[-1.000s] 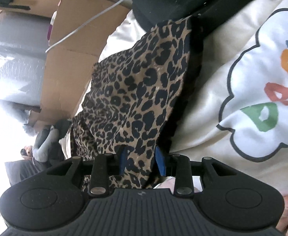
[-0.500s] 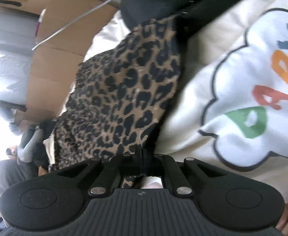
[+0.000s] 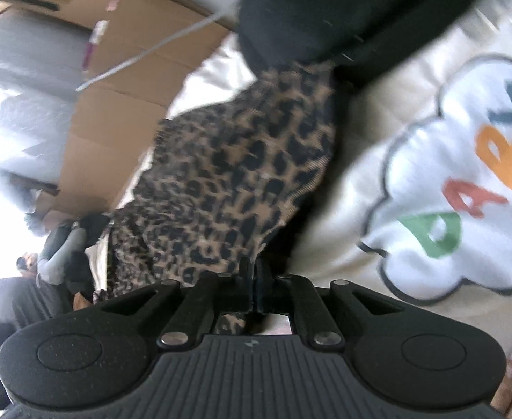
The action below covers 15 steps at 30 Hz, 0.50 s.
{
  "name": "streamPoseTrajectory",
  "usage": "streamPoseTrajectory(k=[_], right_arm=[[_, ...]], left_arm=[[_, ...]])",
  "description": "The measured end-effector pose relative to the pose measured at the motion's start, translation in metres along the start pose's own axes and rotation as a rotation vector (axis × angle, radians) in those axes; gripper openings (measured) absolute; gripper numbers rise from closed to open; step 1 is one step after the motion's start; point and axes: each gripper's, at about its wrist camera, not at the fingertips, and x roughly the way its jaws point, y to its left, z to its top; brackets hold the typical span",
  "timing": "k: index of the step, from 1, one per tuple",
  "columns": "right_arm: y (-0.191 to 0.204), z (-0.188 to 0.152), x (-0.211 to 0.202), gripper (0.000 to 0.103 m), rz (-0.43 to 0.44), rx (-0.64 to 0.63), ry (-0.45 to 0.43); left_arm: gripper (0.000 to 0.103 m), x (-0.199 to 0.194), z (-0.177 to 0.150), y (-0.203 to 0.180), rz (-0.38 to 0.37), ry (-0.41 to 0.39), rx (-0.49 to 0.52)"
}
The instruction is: Fold clothes
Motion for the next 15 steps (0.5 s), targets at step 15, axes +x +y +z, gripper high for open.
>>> streamPoseTrajectory(k=[15], right_arm=[[0.040,0.029,0.024,0.006,-0.043,-0.206,-0.047]], left_arm=[[0.011,0.032,0.061,-0.004,0.043,-0.100,0.037]])
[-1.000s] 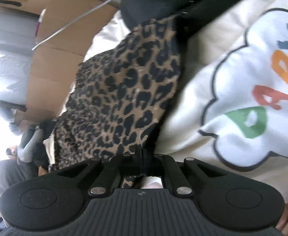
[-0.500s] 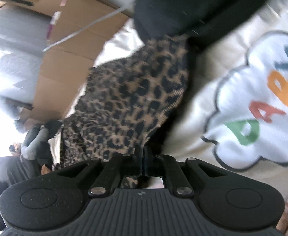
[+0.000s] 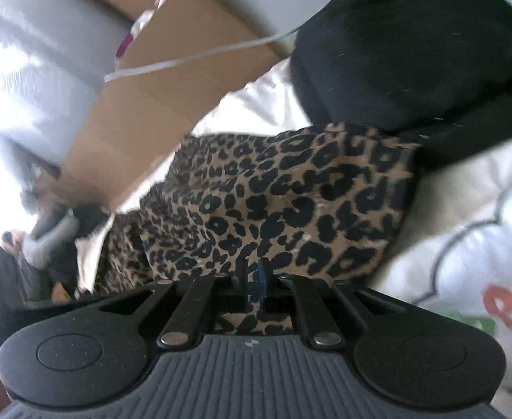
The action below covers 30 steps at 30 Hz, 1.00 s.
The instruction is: Fold clothes
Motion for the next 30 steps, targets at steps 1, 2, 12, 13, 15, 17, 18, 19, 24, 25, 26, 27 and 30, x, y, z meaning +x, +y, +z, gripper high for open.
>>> streamPoseTrajectory(k=[1,2,12,13,15,17,18,19,24,25,26,27,30], right_arm=[[0.004,0.003,0.005,0.006,-0.001,-0.016,0.003],[0.007,0.005,0.009,0.009,-0.002,-0.032,0.004],[0.010,-0.026,0.039,0.026,-0.076,-0.133,0.145],[0.009,-0.029,0.037,0.026,-0.074,-0.131,0.154],[0.005,-0.032,0.034,0.026,-0.070,-0.126,0.173],[0.007,-0.037,0.033,0.026,-0.079,-0.148,0.184],[0.008,-0.039,0.033,0.026,-0.083,-0.160,0.189],[0.009,-0.042,0.032,0.026,-0.088,-0.172,0.194],[0.016,-0.048,0.032,0.026,-0.115,-0.243,0.221],[0.018,-0.048,0.032,0.026,-0.118,-0.250,0.229],[0.019,-0.048,0.032,0.026,-0.121,-0.256,0.237],[0.020,-0.048,0.032,0.026,-0.124,-0.262,0.245],[0.023,-0.047,0.030,0.026,-0.133,-0.287,0.267]], left_arm=[[0.011,0.005,0.003,0.001,0.001,0.003,-0.005],[0.011,0.011,0.003,0.004,0.014,0.020,-0.020],[0.009,0.024,-0.033,0.016,0.059,0.152,-0.018],[0.009,0.023,-0.036,0.015,0.062,0.170,0.001],[0.008,0.022,-0.043,0.016,0.061,0.208,0.008],[0.008,0.020,-0.050,0.018,0.056,0.227,0.017],[0.008,0.018,-0.053,0.018,0.055,0.232,0.027],[0.008,0.017,-0.056,0.019,0.053,0.237,0.037],[0.007,0.009,-0.072,0.019,0.055,0.270,0.065],[0.007,0.007,-0.075,0.019,0.055,0.277,0.070],[0.007,0.006,-0.078,0.017,0.054,0.292,0.083],[0.007,0.004,-0.079,0.017,0.054,0.310,0.089],[0.007,-0.004,-0.078,0.015,0.052,0.366,0.101]])
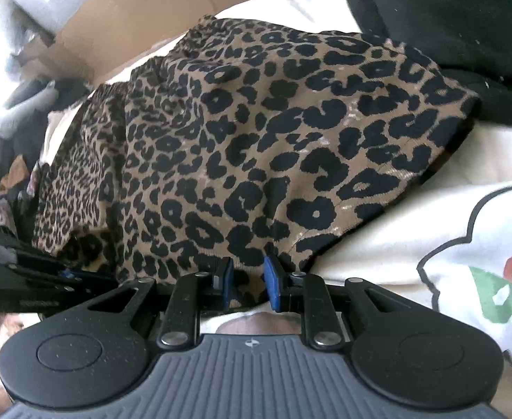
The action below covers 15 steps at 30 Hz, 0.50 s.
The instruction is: Fold clothes
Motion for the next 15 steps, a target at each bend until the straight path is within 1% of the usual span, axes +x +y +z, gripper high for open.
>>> streamPoseTrajectory(k=[2,4,7,8,10,13,15], right_arm=[[0.001,0.001,-0.004,0.026,-0.003,-0.001,0.003],[0.000,0.001,-0.009,0.029,0.003,0.008,-0.008],[0.000,0.003,-0.017,0.029,0.024,0.026,-0.036],[0.001,0.004,-0.020,0.029,0.031,0.030,-0.045],[0.003,0.007,-0.026,0.029,0.046,0.029,-0.064],[0.010,0.014,-0.033,0.029,0.065,0.015,-0.085],[0.017,0.017,-0.036,0.029,0.074,-0.005,-0.093]], left_arm=[[0.007,-0.009,0.002,0.001,-0.010,0.039,-0.001],[0.008,-0.027,0.003,0.000,-0.035,0.036,0.034],[0.010,-0.058,0.007,0.002,-0.060,0.025,0.109],[0.010,-0.068,0.013,0.001,-0.058,0.017,0.128],[0.010,-0.087,0.015,0.009,-0.051,-0.003,0.149],[0.011,-0.108,0.014,0.030,-0.036,-0.028,0.187],[0.011,-0.120,0.013,0.042,0.001,-0.057,0.212]])
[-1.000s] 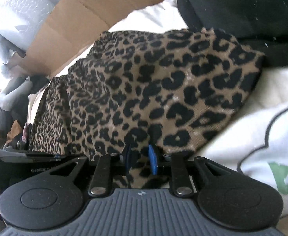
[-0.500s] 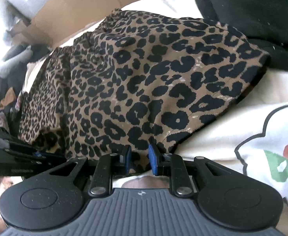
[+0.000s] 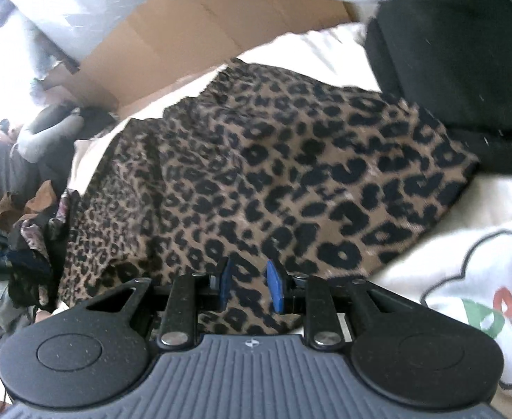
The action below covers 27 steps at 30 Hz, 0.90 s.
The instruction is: Fold clothes
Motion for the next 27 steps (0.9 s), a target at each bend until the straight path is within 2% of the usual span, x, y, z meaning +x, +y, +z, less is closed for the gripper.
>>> streamPoseTrajectory(k=[4,10,15,21,27], right_arm=[[0.017,0.007,-0.001,0.029,0.021,-0.027,-0.005],[0.046,0.011,-0.004,0.029,-0.007,-0.118,0.030],[0.069,0.012,-0.011,0.030,0.008,-0.163,0.064],[0.103,0.007,-0.001,0.032,-0.057,-0.276,0.102],[0.135,-0.008,0.012,0.032,-0.017,-0.359,0.167]], left_arm=[[0.011,-0.033,-0.011,0.034,0.065,-0.070,-0.058],[0.011,-0.051,-0.043,0.075,0.089,-0.180,-0.192],[0.011,-0.030,-0.085,0.096,0.106,-0.227,-0.304],[0.011,0.006,-0.129,0.116,0.164,-0.251,-0.392],[0.011,0.033,-0.157,0.133,0.184,-0.284,-0.454]])
